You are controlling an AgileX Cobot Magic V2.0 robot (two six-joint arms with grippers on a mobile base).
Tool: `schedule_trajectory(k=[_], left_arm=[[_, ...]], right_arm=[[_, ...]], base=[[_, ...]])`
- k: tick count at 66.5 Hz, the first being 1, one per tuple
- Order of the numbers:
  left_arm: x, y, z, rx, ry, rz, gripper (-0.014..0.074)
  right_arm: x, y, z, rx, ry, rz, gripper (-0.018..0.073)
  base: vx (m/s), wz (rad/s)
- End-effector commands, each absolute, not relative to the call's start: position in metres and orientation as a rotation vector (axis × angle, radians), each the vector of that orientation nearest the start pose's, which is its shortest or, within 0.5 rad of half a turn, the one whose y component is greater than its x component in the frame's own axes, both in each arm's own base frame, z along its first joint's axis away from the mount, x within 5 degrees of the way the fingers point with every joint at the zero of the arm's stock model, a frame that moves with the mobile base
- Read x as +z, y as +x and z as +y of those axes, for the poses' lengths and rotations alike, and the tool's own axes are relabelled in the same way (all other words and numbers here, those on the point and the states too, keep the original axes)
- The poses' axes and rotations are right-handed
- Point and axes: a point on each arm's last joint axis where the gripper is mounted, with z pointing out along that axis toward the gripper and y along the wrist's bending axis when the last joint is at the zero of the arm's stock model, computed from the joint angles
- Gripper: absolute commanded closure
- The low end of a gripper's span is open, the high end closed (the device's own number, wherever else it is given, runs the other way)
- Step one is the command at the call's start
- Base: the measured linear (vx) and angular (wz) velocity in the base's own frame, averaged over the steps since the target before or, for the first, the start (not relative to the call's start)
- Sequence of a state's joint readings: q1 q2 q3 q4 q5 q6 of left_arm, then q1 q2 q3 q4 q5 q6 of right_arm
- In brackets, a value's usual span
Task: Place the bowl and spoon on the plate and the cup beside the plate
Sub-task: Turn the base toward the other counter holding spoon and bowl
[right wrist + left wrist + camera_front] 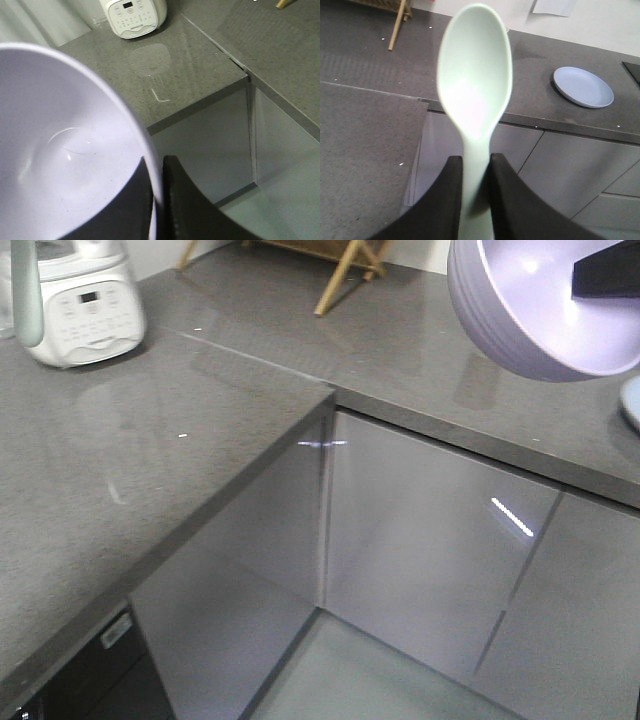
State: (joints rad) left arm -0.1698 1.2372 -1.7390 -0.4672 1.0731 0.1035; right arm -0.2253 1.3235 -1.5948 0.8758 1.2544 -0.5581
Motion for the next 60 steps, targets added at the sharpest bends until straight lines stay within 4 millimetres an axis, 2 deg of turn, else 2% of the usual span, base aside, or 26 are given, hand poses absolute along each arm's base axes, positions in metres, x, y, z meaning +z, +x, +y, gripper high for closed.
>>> schedule_trajectory(k=[1, 60], left_arm=[[0.5396, 0.1989, -0.0729, -0.634, 0.289, 1.895, 0.0604], [0.5396, 0.1989, -0.0729, -0.634, 0.289, 1.895, 0.0604]], right_arm=[[0.4907, 0.2401, 0.0153, 0.703, -0.384, 1.997, 0.0566], [0.4907, 0.2401, 0.0153, 0.703, -0.384, 1.997, 0.0566]], base=[[0.0, -0.48], [-0.01, -0.44]])
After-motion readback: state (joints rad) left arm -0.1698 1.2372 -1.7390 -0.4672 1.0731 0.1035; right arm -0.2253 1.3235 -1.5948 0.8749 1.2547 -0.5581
